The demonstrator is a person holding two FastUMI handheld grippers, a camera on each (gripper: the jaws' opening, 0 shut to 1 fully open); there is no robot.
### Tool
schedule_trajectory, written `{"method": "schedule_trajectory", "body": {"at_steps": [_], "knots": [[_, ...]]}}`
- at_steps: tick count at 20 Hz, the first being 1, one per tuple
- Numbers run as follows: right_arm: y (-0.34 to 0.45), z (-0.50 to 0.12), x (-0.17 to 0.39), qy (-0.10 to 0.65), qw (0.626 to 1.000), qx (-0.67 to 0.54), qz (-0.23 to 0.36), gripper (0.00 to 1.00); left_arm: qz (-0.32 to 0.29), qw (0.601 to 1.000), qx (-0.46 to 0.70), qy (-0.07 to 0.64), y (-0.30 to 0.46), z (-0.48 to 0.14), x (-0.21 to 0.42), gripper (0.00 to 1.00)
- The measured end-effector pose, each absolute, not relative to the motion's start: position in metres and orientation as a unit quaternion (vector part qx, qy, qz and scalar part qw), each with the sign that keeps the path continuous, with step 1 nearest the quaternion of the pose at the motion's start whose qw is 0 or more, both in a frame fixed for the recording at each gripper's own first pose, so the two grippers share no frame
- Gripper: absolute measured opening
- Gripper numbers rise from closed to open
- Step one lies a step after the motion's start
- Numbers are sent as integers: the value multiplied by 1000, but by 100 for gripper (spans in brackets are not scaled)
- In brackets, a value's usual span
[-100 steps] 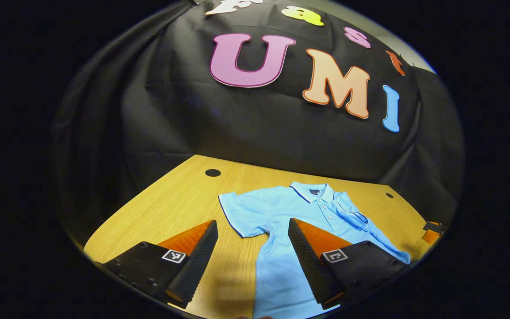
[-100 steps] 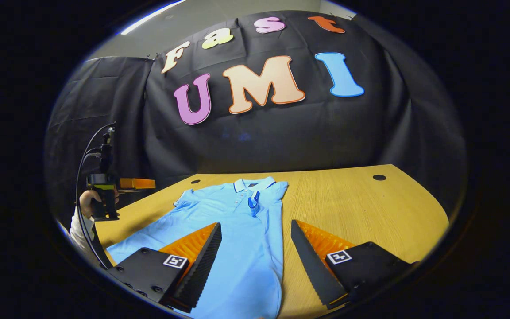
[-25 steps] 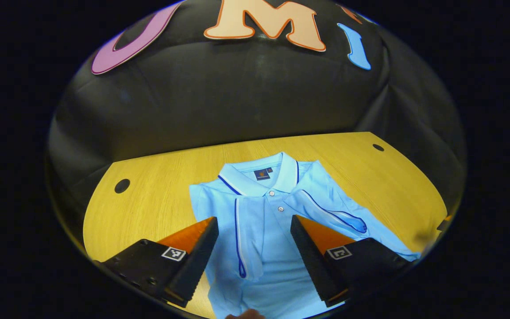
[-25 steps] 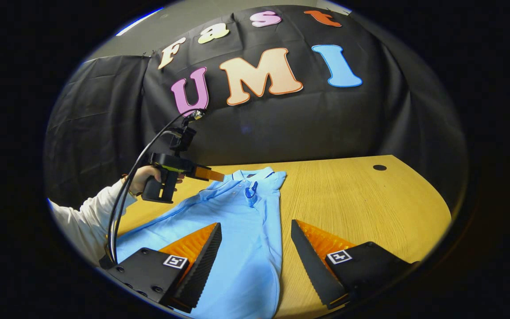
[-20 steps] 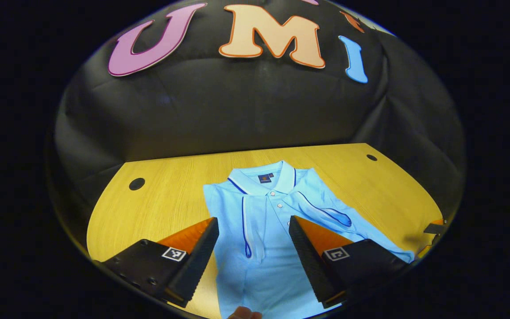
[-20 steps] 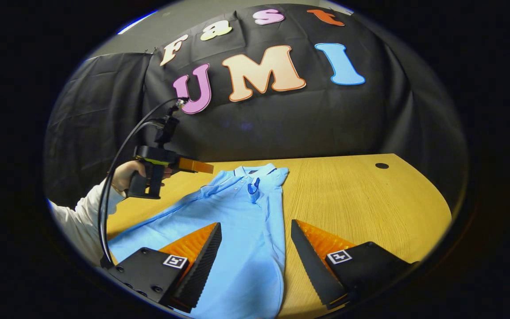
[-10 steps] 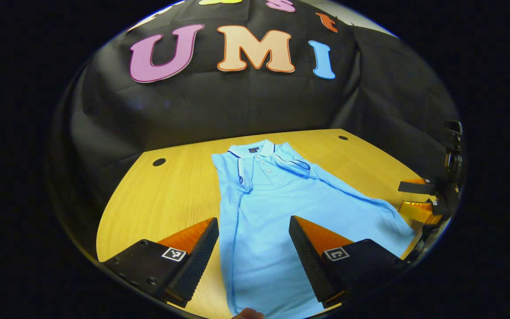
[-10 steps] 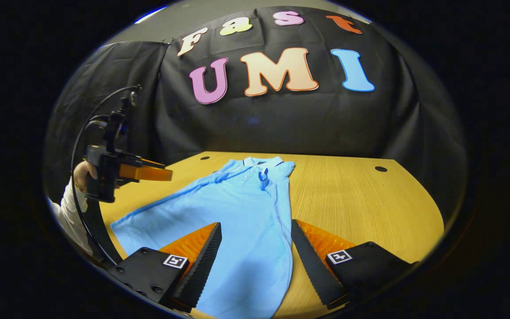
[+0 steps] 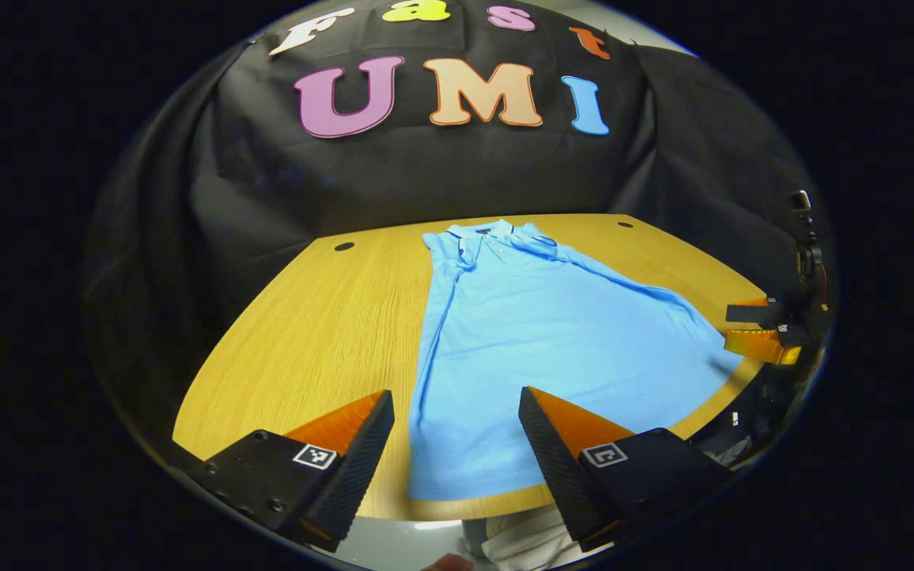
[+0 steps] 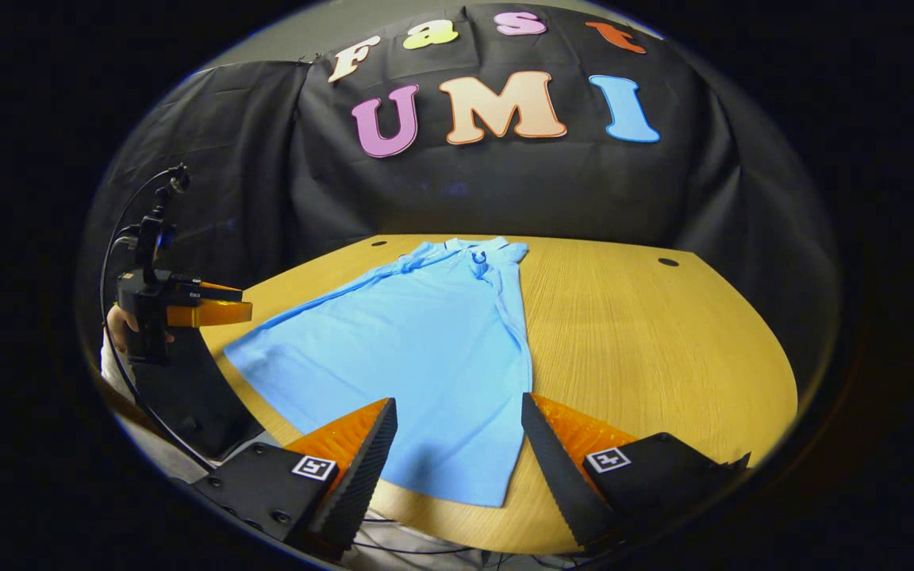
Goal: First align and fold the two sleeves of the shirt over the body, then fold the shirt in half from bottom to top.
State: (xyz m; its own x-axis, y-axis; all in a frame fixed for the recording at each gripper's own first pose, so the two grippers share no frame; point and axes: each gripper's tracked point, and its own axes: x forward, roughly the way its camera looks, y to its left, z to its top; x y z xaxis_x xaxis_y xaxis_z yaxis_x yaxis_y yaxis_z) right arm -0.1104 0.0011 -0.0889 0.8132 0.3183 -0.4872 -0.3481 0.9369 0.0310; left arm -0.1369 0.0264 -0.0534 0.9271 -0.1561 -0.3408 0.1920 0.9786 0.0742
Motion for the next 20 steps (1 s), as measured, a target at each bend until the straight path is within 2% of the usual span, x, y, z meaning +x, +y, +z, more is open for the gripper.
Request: {"method": "schedule_trajectory", "body": {"at_steps": [3, 4, 5, 18, 20], "knots": [[4, -96, -119, 256, 949, -36, 180, 98, -84, 981, 52, 169, 27, -65, -148, 96], [7, -99, -122, 258, 948, -34, 183, 94, -85, 981, 50, 168, 26, -67, -150, 96], [9, -100, -125, 260, 947, -33, 186, 98, -86, 981, 46, 168, 26, -70, -151, 96], [10, -119, -129, 274, 943, -59, 178, 98, -66, 977, 34, 198, 32, -103, -152, 96], [10, -121, -127, 274, 944, -52, 176, 95, -67, 977, 35, 198, 31, -103, -152, 97]]}}
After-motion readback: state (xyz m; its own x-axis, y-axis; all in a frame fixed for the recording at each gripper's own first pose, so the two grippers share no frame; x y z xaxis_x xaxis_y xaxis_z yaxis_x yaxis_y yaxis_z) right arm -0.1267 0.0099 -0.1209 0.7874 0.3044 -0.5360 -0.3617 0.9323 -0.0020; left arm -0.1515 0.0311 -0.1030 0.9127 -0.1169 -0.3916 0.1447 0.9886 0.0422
